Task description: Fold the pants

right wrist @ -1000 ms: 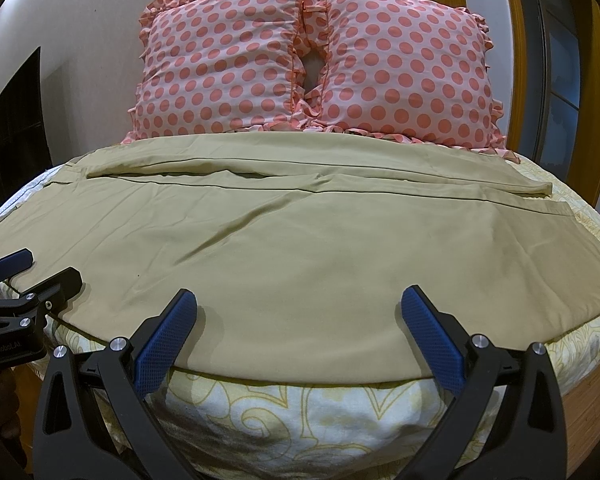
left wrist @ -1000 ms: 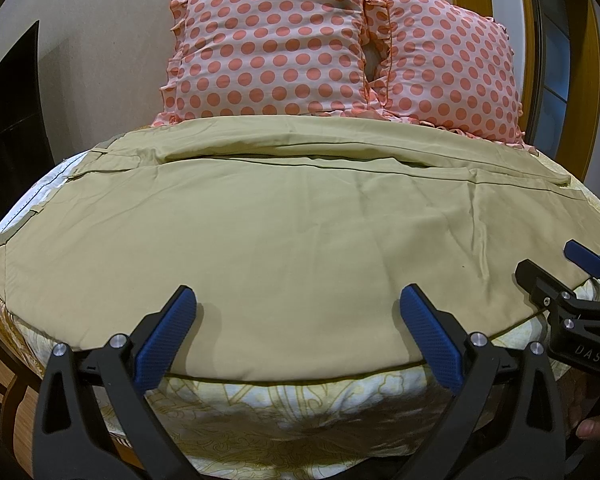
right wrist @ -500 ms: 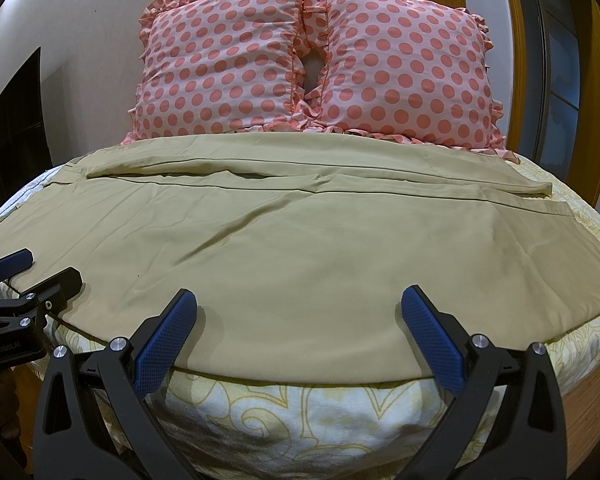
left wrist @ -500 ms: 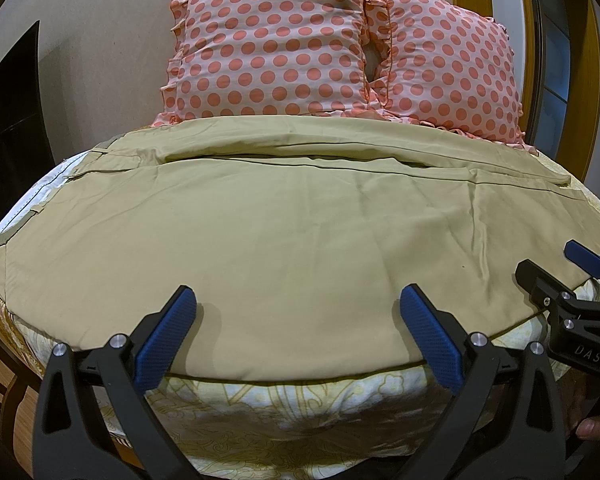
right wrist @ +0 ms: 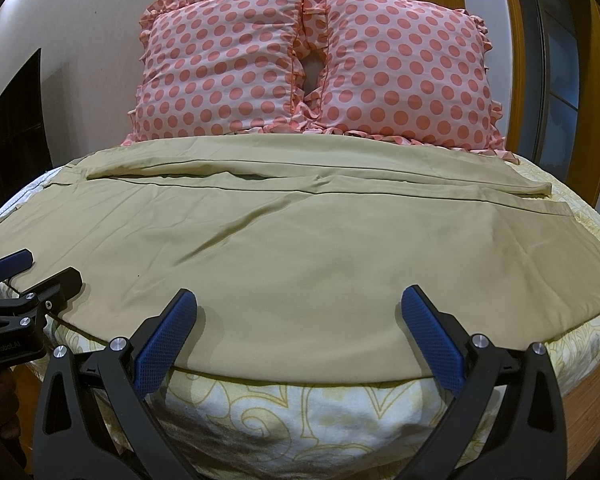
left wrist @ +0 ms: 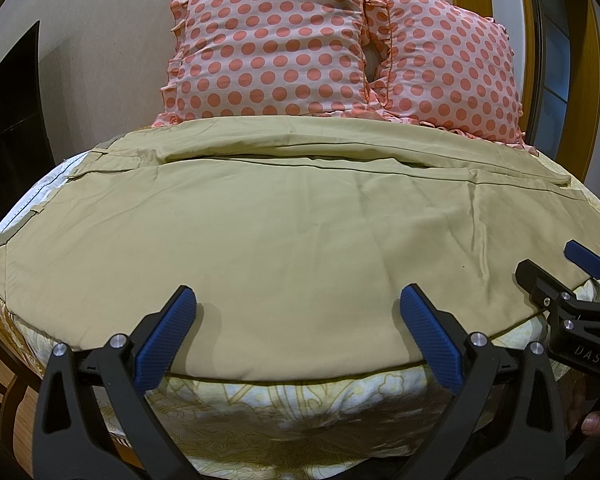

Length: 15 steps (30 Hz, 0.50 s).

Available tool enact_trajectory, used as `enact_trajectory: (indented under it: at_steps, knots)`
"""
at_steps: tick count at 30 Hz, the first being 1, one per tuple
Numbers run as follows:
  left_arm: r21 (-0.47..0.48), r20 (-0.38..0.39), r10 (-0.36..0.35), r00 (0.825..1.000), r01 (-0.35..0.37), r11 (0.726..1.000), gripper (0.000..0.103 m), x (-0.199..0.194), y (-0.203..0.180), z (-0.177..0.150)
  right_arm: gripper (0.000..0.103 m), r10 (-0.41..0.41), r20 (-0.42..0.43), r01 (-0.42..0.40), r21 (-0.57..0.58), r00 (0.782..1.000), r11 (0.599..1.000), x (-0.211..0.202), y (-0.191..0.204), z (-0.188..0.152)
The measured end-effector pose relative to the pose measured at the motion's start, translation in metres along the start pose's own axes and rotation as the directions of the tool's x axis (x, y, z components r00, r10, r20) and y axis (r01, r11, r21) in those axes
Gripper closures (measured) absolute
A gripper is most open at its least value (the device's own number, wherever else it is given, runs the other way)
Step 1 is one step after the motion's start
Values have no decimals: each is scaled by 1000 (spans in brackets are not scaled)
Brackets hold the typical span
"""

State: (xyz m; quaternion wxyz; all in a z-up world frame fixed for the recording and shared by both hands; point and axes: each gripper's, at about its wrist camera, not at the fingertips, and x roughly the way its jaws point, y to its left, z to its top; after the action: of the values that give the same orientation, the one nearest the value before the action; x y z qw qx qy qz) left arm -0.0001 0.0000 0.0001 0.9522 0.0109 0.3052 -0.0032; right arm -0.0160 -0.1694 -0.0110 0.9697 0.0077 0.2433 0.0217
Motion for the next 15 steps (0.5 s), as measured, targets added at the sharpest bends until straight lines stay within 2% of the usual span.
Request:
enact_trajectory:
  at_steps: [12, 14, 15]
  knots:
    - [1, -2, 0, 1000, 0, 1000, 2, 0, 0, 0, 1, 4, -2, -4, -2, 1000, 1000, 5, -5, -3]
    - [5, -10, -2, 1000, 2, 1000, 2, 1, 0, 1, 1, 14, -18, -14, -7, 1000, 1000, 5, -7, 0]
    - [5, -20, -8, 1000, 8, 1000, 2, 1, 1, 3, 1, 30, -54, -31, -6, 998, 1000, 8, -11, 8]
